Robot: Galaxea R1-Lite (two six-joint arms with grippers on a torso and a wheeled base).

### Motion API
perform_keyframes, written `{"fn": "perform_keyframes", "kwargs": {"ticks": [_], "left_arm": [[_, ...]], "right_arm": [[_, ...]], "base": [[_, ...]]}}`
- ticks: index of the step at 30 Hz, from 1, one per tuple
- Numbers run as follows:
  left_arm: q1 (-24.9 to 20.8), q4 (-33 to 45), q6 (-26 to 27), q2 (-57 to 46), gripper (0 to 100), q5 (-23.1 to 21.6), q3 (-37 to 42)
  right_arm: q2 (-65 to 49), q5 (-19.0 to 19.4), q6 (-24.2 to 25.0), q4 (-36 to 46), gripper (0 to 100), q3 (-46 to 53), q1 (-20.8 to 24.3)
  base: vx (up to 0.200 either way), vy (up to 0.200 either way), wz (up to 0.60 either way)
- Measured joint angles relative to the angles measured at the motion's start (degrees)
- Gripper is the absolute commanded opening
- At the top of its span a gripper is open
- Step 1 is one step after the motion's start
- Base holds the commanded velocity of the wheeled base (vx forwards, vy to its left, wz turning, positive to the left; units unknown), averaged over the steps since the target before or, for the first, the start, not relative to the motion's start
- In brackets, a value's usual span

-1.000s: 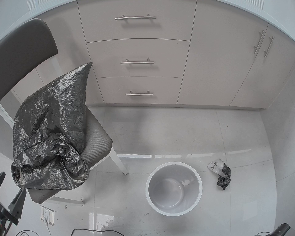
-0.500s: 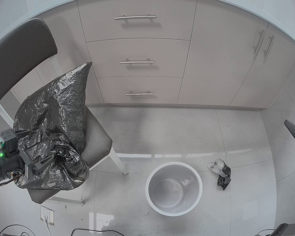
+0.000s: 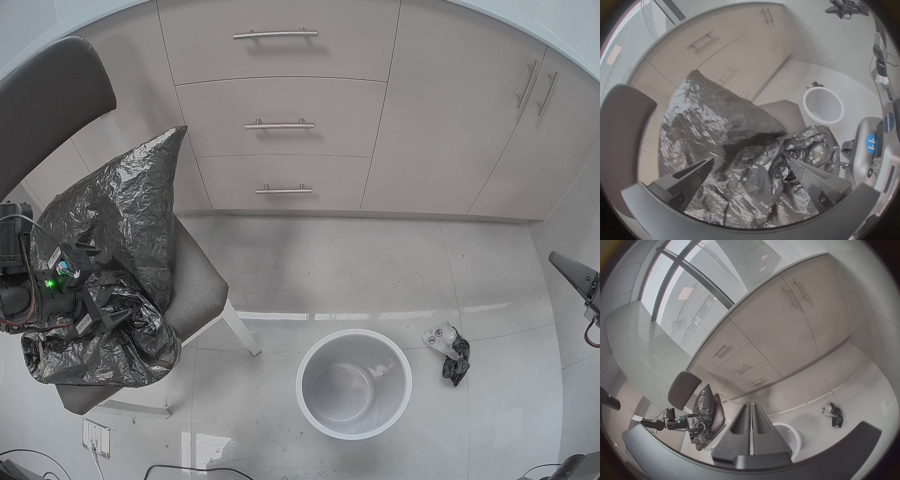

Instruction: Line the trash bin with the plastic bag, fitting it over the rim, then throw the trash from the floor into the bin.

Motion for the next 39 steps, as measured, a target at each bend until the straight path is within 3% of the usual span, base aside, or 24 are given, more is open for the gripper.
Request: {"fn": "perform_keyframes", "kwargs": {"ticks": [5,24,25,39], "left_arm": [[0.04,3.72,0.13,1.11,100,0.15,-0.98],[1.52,3.58,0.09,4.19,100,0.41,-1.22],[1.52,3.56,0.09,4.3,0,0.38,-1.22],[1.57,3.61,0.06,6.58,0,-0.11,-1.3]], "right_arm": [[0.79,0.02,0.07,0.0,0,0.09,0.02],[2.18,0.0,0.41,-0.34,0,0.35,0.09],[2.18,0.0,0.41,-0.34,0,0.33,0.06],[2.01,-0.02,0.52,-0.33,0,0.41,0.02]], "base": [[0.0,0.0,0.0],[0.0,0.0,0.0],[0.0,0.0,0.0],[0.0,0.0,0.0]]}}
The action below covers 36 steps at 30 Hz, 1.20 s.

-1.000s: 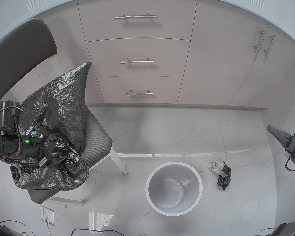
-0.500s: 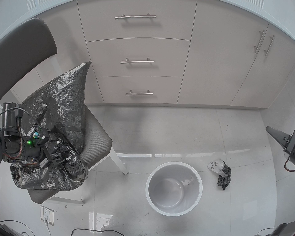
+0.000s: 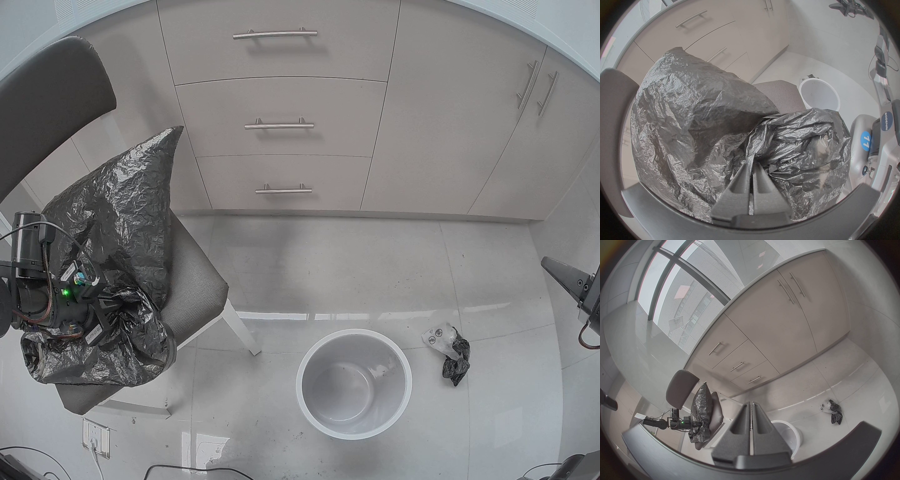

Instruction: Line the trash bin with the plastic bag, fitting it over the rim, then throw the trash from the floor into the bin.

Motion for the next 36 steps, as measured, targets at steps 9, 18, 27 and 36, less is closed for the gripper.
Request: {"fn": "perform_keyframes", "kwargs": {"ticks": [9,18,27,36], "left_arm": [[-0.85,-0.98,-2.12,-0.52,0,-1.54,0.09],[-5.38,-8.42,-24.2,-3.19,0,0.06,0.2],[-11.19,-11.33,-59.66,-7.98,0,10.45,-0.51],[-22.24,-6.27,-89.47,-10.93,0,18.49,-2.73]], "right_arm": [[-0.3,-0.04,-0.04,0.07,0,-0.09,0.04],[-1.21,0.4,-1.62,0.38,0,0.68,0.39],[-3.08,1.12,-9.25,2.27,0,4.55,4.22],[-1.88,-2.61,-15.82,7.11,0,8.13,15.3]], "base": [[0.0,0.0,0.0],[0.0,0.0,0.0],[0.0,0.0,0.0],[0.0,0.0,0.0]]}}
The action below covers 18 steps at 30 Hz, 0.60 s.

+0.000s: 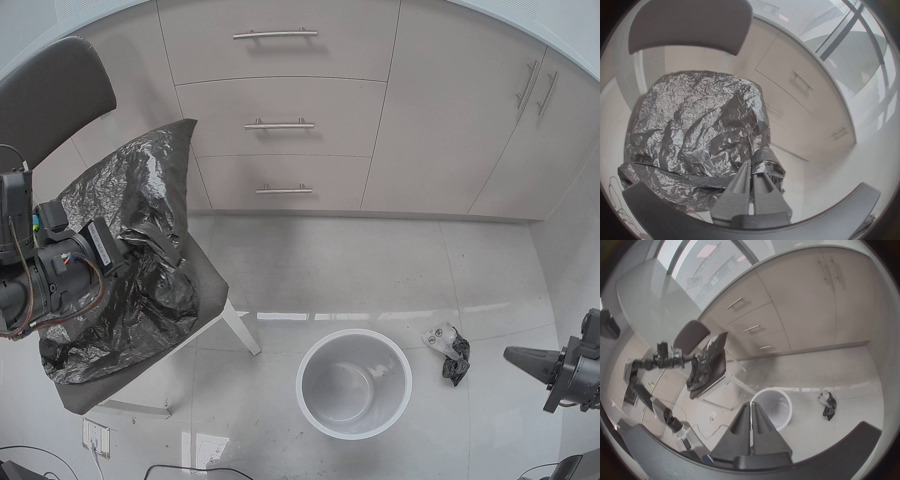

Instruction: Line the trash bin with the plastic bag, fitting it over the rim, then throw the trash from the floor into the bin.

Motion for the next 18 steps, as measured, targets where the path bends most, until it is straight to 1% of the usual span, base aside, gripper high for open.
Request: {"fn": "perform_keyframes", "kwargs": {"ticks": [1,2,3,5,7,9,12,16,18], "left_arm": [[-0.69,0.13,-0.41,-0.06,0,0.17,-0.11],[-3.28,0.6,-1.62,-0.17,0,0.74,-0.52],[-5.85,1.01,-2.69,-0.22,0,1.29,-1.04],[-10.81,1.69,-4.61,-0.09,0,2.35,-2.52],[-14.8,2.27,-6.11,0.44,0,3.12,-4.71],[-17.24,2.5,-7.42,1.34,0,3.73,-7.24],[-19.32,2.93,-10.02,3.25,0,4.27,-11.04],[-20.85,2.99,-12.68,4.92,0,4.33,-13.64],[-21.46,2.99,-13.07,5.42,0,4.29,-14.06]], "right_arm": [[0.11,-0.13,-0.23,0.15,0,0.07,0.39],[0.61,-0.6,-0.99,0.41,0,0.3,1.73],[1.16,-1.19,-1.82,0.72,100,0.51,3.0],[2.54,-2.4,-3.43,1.46,100,0.66,5.35],[4.11,-3.3,-4.61,2.19,100,0.4,7.44],[5.73,-4.1,-5.51,2.68,100,-0.56,9.12],[8.77,-4.89,-6.38,3.18,100,-3.25,11.13],[11.72,-5.17,-6.72,2.96,100,-6.9,11.96],[12.93,-5.22,-6.81,2.94,100,-8.55,12.26]], "base": [[0.0,0.0,0.0],[0.0,0.0,0.0],[0.0,0.0,0.0],[0.0,0.0,0.0],[0.0,0.0,0.0],[0.0,0.0,0.0],[0.0,0.0,0.0],[0.0,0.0,0.0],[0.0,0.0,0.0]]}}
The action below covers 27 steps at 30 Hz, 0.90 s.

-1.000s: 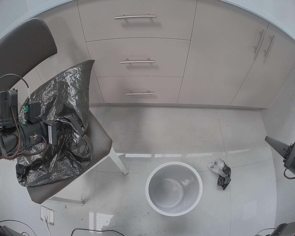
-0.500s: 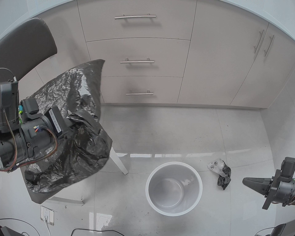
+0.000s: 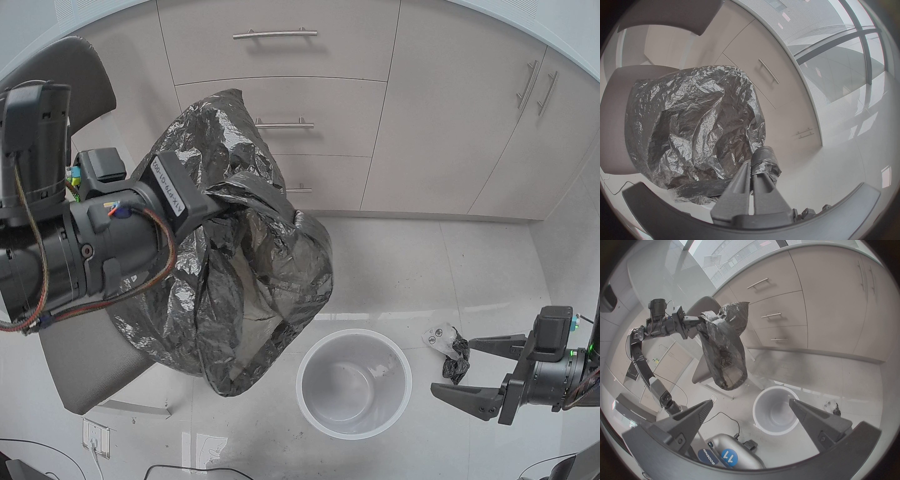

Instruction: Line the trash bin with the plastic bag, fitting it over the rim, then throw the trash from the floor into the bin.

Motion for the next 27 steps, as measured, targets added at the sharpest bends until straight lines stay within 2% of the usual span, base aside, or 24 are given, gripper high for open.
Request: {"fn": "perform_keyframes", "kwargs": {"ticks": [7,17,27], "left_arm": [[-2.67,-0.13,-1.72,1.35,0,-0.16,-0.4],[-5.18,-0.24,-2.86,1.85,0,-0.56,-0.49],[-5.62,-0.27,-3.01,0.83,0,-1.34,0.09]], "right_arm": [[6.69,-1.45,-0.94,-0.94,100,-6.18,1.71],[21.08,-5.79,-2.74,-15.47,100,-9.76,4.02],[35.08,-8.59,-4.99,-19.05,100,-16.87,5.18]], "base": [[0.0,0.0,0.0],[0.0,0.0,0.0],[0.0,0.0,0.0]]}}
